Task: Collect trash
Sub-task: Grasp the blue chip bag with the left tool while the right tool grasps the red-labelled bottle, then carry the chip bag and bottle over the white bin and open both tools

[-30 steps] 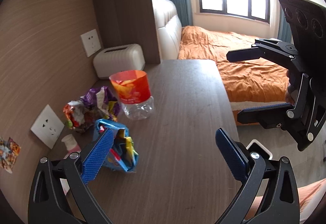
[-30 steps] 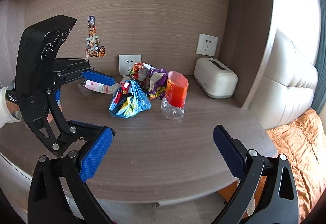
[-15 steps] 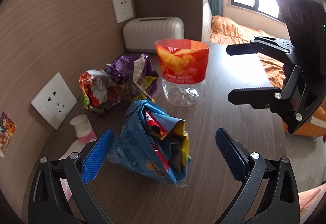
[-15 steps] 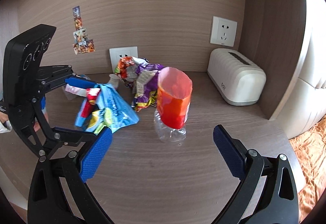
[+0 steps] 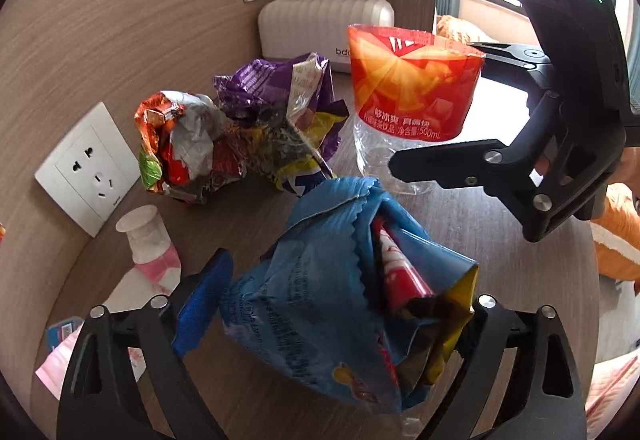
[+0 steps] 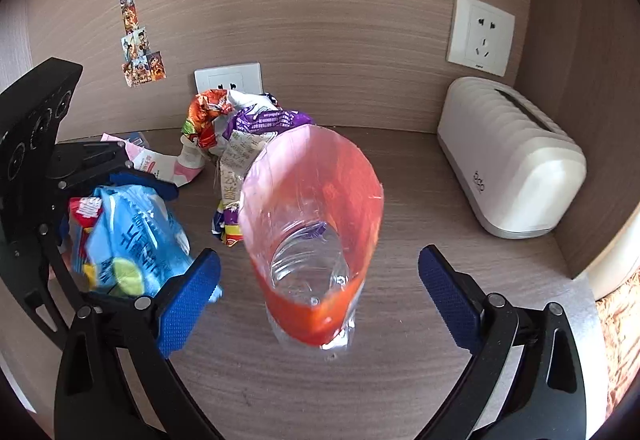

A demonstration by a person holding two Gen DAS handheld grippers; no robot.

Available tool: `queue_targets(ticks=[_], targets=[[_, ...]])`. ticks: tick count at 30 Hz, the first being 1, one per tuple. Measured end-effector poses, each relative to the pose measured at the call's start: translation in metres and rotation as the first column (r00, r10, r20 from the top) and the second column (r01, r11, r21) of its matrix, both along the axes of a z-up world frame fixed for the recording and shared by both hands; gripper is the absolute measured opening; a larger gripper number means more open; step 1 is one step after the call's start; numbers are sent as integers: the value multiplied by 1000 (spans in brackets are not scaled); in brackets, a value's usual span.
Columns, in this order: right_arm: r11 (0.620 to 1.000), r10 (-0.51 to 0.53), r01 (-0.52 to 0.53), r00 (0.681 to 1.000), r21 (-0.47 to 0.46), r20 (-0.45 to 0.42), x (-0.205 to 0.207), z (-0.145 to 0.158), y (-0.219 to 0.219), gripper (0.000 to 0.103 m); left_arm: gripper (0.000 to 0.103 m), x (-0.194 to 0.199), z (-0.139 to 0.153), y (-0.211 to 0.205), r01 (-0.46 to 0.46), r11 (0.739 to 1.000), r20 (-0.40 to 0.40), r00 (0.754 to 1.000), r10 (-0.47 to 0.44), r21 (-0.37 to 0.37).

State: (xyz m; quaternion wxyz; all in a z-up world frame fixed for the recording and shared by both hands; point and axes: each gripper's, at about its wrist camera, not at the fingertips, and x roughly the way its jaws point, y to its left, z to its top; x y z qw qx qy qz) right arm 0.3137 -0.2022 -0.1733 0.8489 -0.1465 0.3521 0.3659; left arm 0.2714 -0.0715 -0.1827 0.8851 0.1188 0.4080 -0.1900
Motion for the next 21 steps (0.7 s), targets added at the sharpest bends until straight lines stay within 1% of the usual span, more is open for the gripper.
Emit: queue_targets(ticks=[1,2,3,6,9,14,17,21], targets=[[1000,5,-5,1000,6,-13,1,-2,1,86,88,0,0,1,-1,1000,1,1000,1,-5],[1000,6,-6,1000,3,-26,2,-5,1,62,87,-1,0,1,-2,1000,1,1000,2,-9],[1000,1,-1,999,-3,-37,3,-7,1,47,86,-3,0,2,-2,1000,-3,1000,2,-19],[1000,-5,6,999,8,-40,0,-6,-2,46,84,-7,4,4,0,1000,-6,1000,0,-24],[1000,-6,7,1000,26,-20,-10,4,-8,46,84,-14,17,4,19,1000,17,1000,-18,-21],[999,-6,4,999,42,43,-38,38,-18,46,84,-30,47,1,69,998,74,995,-68,-10],[999,-11,8,997,43,80,-56,59,-21,46,84,-44,64,-3,112,994,111,988,-111,0],[999,-37,32,991,41,129,-87,85,-29,46,84,-69,80,-11,170,985,145,975,-171,15]])
